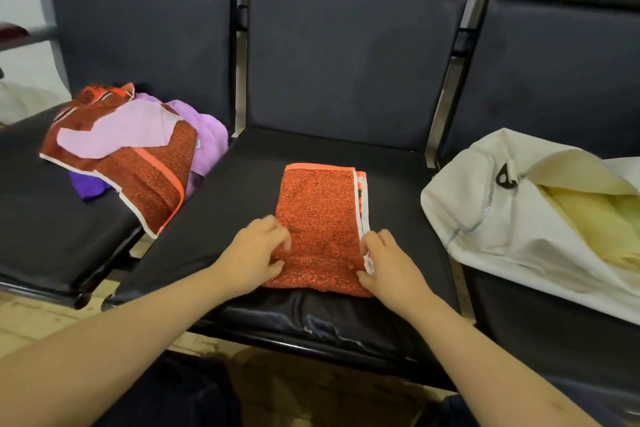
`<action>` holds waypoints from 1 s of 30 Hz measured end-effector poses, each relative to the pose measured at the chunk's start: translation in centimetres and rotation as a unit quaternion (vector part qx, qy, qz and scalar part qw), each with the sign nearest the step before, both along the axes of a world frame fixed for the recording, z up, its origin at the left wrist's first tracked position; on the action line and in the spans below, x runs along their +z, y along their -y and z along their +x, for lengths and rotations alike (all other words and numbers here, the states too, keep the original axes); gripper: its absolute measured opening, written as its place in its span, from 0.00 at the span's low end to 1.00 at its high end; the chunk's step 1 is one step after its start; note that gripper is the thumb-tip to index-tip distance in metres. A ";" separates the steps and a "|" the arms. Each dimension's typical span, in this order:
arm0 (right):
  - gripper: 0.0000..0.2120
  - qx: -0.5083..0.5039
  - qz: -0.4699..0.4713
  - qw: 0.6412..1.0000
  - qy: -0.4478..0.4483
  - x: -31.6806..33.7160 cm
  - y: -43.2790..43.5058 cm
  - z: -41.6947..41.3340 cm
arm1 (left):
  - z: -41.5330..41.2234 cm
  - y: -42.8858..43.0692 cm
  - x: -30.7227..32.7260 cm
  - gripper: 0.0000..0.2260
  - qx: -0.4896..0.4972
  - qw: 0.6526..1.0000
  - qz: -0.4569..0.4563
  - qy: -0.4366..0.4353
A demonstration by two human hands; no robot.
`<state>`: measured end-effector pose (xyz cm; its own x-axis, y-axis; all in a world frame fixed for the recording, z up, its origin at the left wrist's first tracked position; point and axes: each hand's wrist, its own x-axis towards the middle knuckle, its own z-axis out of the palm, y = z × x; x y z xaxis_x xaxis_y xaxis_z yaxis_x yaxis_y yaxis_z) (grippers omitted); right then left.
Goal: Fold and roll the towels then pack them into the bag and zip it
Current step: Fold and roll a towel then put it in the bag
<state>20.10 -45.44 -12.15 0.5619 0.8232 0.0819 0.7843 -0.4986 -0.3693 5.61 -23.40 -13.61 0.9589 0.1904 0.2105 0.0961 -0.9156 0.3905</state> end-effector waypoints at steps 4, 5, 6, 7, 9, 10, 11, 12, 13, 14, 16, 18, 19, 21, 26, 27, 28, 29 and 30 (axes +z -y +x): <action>0.05 0.121 -0.030 0.992 -0.018 0.4 0.8 1.0 | -0.5 -0.3 0.2 0.08 -0.102 0.992 -0.051 -0.053; 0.09 0.119 -0.061 0.988 -0.076 0.5 1.1 1.2 | -0.8 -0.6 0.3 0.13 -0.102 0.990 -0.063 -0.068; 0.13 0.116 -0.082 0.983 -0.117 0.5 1.2 1.3 | -1.2 -1.0 0.1 0.18 -0.105 0.988 -0.071 -0.085; 0.15 0.116 -0.091 0.981 -0.126 0.5 1.3 1.4 | -1.5 -1.4 0.0 0.20 -0.103 0.986 -0.086 -0.100; 0.15 0.108 -0.080 0.985 -0.112 0.1 1.2 1.4 | -1.9 -1.8 -0.1 0.15 -0.072 0.985 -0.114 -0.107; 0.14 0.097 -0.069 0.987 -0.109 0.1 1.1 1.4 | -2.0 -1.9 -0.1 0.10 -0.047 0.986 -0.128 -0.092; 0.14 0.080 -0.059 0.989 -0.111 0.1 1.0 1.4 | -1.9 -1.8 -0.2 0.11 -0.022 0.987 -0.141 -0.073; 0.14 0.062 -0.053 0.990 -0.118 0.2 0.9 1.4 | -1.8 -1.7 -0.2 0.14 -0.003 0.986 -0.153 -0.060; 0.13 0.045 -0.046 0.989 -0.132 0.2 0.9 1.4 | -1.7 -1.5 -0.1 0.13 0.011 0.984 -0.170 -0.056; 0.12 0.031 -0.035 0.987 -0.153 0.3 0.9 1.4 | -1.5 -1.3 0.1 0.10 0.022 0.979 -0.197 -0.051; 0.08 0.013 -0.014 0.979 -0.201 0.7 0.8 1.4 | -1.3 -1.0 0.3 0.01 0.044 0.963 -0.263 -0.038; 0.06 0.006 -0.010 0.977 -0.211 1.0 0.6 1.4 | -1.1 -0.9 0.2 0.01 0.064 0.956 -0.286 -0.033; 0.05 0.005 -0.013 0.978 -0.208 1.1 0.5 1.4 | -0.8 -0.8 -0.1 0.02 0.070 0.957 -0.281 -0.034; 0.03 0.000 -0.048 0.983 -0.176 0.9 0.4 1.6 | -0.5 -0.3 -0.6 0.07 0.077 0.966 -0.242 -0.038; 0.09 -0.018 -0.033 0.997 -0.062 0.1 0.4 1.6 | 0.2 0.1 -0.9 0.10 0.069 0.988 -0.131 0.038; 0.08 0.002 -0.013 1.000 -0.022 0.1 0.4 1.5 | 0.3 -0.1 -0.8 0.06 0.043 0.993 -0.102 0.035; 0.06 0.036 -0.003 0.999 0.015 0.1 0.4 1.4 | 0.3 -0.4 -0.7 0.09 0.027 0.997 -0.070 0.019; 0.04 0.069 0.003 0.997 0.033 0.1 0.4 1.4 | 0.1 -0.7 -0.7 0.16 0.013 0.999 -0.041 -0.007; 0.02 0.090 0.002 0.996 0.020 0.1 0.6 1.4 | -0.2 -1.0 -0.4 0.22 0.002 0.999 -0.023 -0.041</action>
